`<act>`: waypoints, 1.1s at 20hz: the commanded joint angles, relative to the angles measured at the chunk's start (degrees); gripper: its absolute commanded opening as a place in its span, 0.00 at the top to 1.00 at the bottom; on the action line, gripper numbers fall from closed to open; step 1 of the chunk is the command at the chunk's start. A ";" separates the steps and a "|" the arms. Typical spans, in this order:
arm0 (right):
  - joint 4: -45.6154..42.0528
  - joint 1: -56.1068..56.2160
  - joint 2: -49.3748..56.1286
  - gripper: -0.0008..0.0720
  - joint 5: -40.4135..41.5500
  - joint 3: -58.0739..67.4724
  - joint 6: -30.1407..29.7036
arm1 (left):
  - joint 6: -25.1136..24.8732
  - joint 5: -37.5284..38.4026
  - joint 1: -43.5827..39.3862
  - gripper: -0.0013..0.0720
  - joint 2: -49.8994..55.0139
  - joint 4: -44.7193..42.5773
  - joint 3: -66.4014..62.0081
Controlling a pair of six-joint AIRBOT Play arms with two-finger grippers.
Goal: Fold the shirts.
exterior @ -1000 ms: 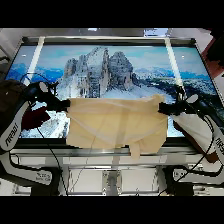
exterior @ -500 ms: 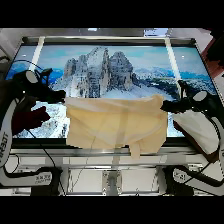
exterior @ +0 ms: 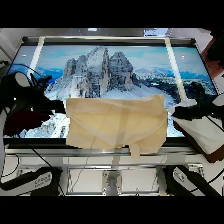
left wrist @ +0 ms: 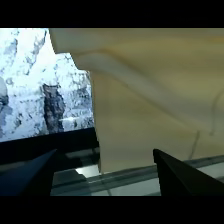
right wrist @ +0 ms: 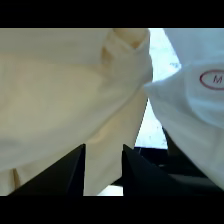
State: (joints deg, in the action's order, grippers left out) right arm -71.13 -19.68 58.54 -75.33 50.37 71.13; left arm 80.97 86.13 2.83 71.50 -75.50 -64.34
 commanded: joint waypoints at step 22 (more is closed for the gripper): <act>6.23 -0.59 -2.43 0.50 -8.72 -26.10 3.19 | -0.44 -9.79 0.02 0.03 -13.88 9.97 32.26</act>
State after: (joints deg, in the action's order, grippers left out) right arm -65.01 -20.34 56.05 -84.16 24.56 74.13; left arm 80.55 76.44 2.83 57.67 -65.82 -32.10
